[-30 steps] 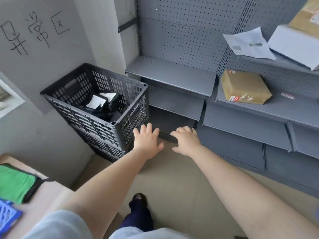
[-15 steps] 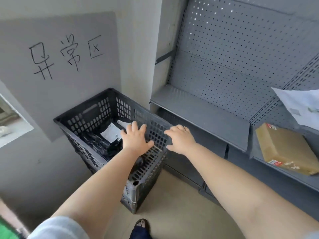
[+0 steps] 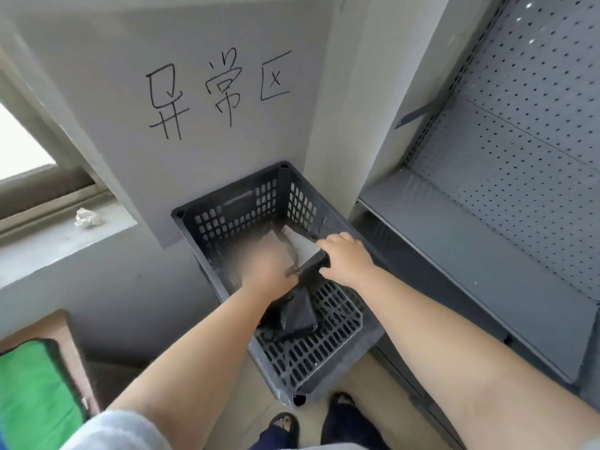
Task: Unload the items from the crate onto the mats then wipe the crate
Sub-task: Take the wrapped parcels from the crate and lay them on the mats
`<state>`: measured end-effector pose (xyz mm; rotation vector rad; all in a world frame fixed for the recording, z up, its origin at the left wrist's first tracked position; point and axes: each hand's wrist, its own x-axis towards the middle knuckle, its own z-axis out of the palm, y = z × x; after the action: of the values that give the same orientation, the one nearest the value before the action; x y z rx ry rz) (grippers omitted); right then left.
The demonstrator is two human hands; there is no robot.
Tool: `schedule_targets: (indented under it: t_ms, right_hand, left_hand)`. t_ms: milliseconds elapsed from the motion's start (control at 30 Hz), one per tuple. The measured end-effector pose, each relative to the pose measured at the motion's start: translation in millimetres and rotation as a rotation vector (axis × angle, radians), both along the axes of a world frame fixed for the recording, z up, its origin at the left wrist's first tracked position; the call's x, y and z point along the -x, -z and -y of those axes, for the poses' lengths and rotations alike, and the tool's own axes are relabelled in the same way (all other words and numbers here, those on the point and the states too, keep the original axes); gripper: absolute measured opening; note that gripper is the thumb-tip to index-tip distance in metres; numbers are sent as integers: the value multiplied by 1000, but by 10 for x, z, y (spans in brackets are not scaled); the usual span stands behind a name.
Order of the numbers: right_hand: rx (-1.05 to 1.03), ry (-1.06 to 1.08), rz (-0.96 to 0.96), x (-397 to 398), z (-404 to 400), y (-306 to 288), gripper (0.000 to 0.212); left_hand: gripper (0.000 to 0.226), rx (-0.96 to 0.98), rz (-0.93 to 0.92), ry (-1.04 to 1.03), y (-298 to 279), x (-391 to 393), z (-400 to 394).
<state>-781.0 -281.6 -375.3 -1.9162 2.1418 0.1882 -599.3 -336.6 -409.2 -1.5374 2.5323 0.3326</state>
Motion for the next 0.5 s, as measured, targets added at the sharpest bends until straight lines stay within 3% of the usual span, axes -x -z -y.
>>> schedule_targets:
  t_ms: [300, 500]
  right_hand:
    - [-240, -62, 250, -11, 640, 558, 65]
    - [-361, -84, 343, 188, 1082, 931, 61]
  left_hand:
    - [82, -180, 94, -259, 396, -82, 35]
    - [77, -309, 11, -559, 599, 128, 104]
